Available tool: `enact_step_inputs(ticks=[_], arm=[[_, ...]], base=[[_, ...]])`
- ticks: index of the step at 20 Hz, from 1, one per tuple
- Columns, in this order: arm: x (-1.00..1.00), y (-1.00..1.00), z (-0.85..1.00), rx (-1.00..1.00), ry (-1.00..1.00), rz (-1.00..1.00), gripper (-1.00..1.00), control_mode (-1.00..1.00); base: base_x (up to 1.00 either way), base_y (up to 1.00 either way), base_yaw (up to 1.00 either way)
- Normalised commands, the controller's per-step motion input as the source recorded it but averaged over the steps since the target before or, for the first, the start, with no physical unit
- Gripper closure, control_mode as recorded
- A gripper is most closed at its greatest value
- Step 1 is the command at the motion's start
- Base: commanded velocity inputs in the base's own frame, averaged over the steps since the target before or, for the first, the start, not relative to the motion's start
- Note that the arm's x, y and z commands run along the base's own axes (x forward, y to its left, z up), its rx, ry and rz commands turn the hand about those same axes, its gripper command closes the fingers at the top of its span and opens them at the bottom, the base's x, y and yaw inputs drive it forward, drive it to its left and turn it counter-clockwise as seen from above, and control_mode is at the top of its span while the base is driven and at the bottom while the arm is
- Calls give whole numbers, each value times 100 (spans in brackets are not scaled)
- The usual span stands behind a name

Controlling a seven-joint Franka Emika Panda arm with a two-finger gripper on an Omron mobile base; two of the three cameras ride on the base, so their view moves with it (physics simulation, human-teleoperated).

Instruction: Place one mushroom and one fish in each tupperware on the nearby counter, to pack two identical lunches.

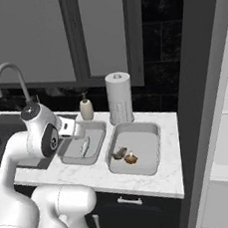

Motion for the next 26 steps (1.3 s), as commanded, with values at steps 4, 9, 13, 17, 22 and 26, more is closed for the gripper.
enact_step_inputs(ticks=[4, 9, 13, 17, 22, 26], arm=[[0, 0, 0, 0, 0, 0, -100, 100], [0, 0, 0, 0, 0, 0, -100, 100], [0, 0, 0, 0, 0, 0, -100, 100], [0, 0, 0, 0, 0, 0, -100, 100], [0, 0, 0, 0, 0, 0, -100, 100], [0, 0, 0, 0, 0, 0, -100, 100]], base=[[-100, -42, 1], [-98, -84, -3], [-44, -100, -11], [5, -100, -14], [23, -100, -7], [9, -33, 0]])
